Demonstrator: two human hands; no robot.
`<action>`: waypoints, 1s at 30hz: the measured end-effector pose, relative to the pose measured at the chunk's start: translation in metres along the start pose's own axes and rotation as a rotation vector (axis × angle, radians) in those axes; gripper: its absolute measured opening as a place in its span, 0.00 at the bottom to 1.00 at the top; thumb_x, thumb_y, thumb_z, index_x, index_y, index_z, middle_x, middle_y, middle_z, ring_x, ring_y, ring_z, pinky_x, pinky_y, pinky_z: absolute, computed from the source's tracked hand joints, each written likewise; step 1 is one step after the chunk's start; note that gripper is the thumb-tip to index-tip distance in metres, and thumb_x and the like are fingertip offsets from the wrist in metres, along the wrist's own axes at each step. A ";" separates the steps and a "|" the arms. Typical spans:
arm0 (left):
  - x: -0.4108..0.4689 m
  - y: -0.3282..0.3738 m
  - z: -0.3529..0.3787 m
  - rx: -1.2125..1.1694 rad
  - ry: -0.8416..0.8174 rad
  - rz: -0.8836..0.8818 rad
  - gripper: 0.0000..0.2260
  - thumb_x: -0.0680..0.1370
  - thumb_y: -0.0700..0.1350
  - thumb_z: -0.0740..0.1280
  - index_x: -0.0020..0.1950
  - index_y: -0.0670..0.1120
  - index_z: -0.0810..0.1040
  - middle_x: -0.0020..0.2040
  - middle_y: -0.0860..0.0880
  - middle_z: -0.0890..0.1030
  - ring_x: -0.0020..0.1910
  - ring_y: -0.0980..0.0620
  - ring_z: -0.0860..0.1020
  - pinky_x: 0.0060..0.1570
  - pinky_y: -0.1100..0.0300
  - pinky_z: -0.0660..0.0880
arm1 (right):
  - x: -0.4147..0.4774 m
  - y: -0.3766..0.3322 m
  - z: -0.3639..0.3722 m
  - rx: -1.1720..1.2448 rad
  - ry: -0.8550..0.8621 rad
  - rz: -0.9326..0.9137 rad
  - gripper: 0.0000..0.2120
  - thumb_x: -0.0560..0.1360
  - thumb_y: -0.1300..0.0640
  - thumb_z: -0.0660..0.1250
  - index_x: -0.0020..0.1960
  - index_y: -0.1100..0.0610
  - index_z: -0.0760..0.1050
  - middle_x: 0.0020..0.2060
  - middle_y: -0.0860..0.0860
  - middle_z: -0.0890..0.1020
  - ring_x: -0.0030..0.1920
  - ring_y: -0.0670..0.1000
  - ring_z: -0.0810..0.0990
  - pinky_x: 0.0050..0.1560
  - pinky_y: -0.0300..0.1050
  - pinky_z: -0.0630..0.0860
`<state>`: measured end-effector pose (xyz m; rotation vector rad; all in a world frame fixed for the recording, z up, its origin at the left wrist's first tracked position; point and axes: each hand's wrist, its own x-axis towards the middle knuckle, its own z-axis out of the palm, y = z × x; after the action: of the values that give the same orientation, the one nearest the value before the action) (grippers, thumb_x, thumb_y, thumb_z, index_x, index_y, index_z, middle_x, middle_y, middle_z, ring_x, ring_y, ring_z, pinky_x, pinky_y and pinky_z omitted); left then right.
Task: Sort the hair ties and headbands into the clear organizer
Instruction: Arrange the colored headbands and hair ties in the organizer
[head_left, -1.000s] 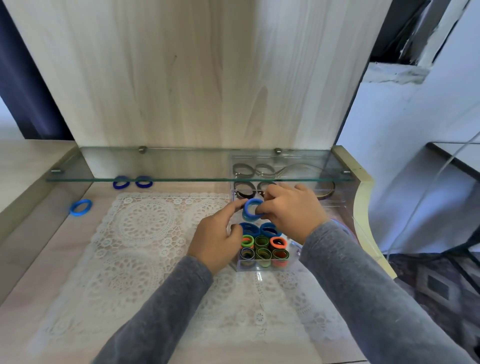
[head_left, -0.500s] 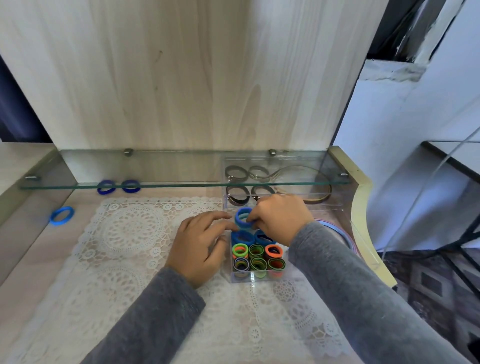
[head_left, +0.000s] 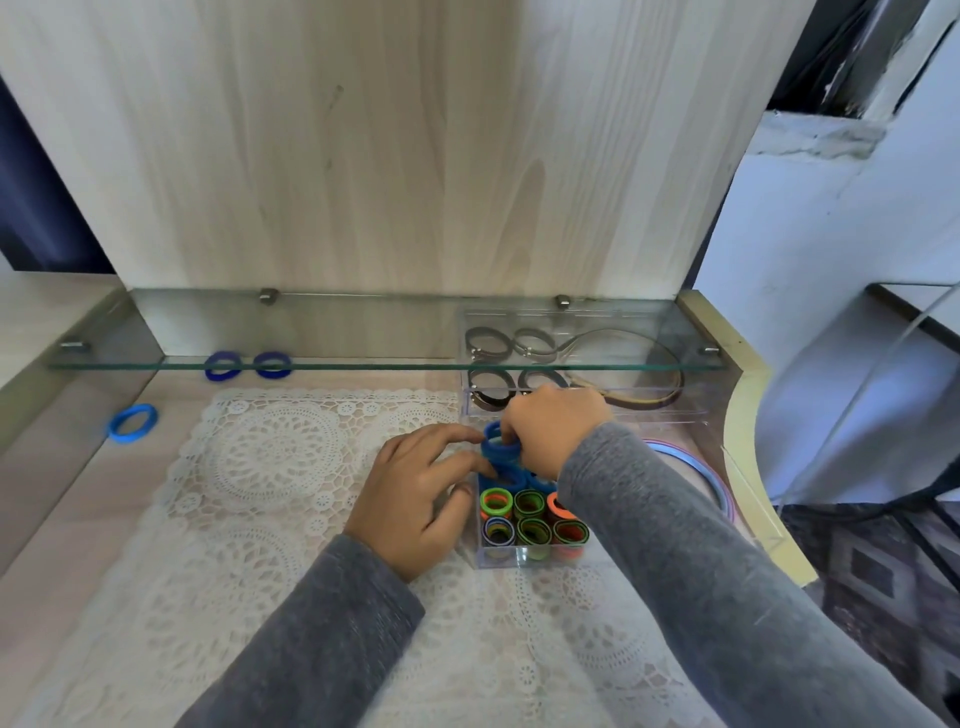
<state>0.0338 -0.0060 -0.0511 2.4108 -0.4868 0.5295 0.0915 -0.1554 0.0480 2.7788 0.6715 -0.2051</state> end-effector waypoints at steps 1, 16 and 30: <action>0.000 0.000 0.000 0.001 -0.002 -0.002 0.14 0.72 0.46 0.57 0.50 0.55 0.79 0.61 0.59 0.75 0.61 0.58 0.72 0.58 0.55 0.64 | 0.000 -0.001 -0.001 0.001 -0.020 0.004 0.13 0.77 0.58 0.62 0.61 0.52 0.75 0.54 0.53 0.78 0.53 0.55 0.78 0.43 0.48 0.69; 0.000 0.001 -0.001 -0.002 -0.015 -0.019 0.15 0.71 0.46 0.56 0.51 0.55 0.79 0.60 0.60 0.75 0.60 0.59 0.71 0.57 0.58 0.62 | -0.011 0.014 0.008 0.193 0.196 -0.001 0.10 0.78 0.49 0.61 0.55 0.39 0.76 0.52 0.45 0.79 0.52 0.51 0.78 0.42 0.45 0.72; -0.002 0.002 0.000 0.006 0.008 0.003 0.14 0.71 0.46 0.57 0.50 0.54 0.80 0.59 0.58 0.76 0.59 0.57 0.72 0.58 0.56 0.65 | -0.009 0.006 0.028 0.254 0.251 -0.051 0.13 0.78 0.49 0.60 0.59 0.37 0.76 0.53 0.44 0.78 0.53 0.50 0.77 0.41 0.44 0.71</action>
<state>0.0312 -0.0070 -0.0504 2.4130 -0.4864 0.5431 0.0845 -0.1729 0.0248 3.0651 0.8281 0.0549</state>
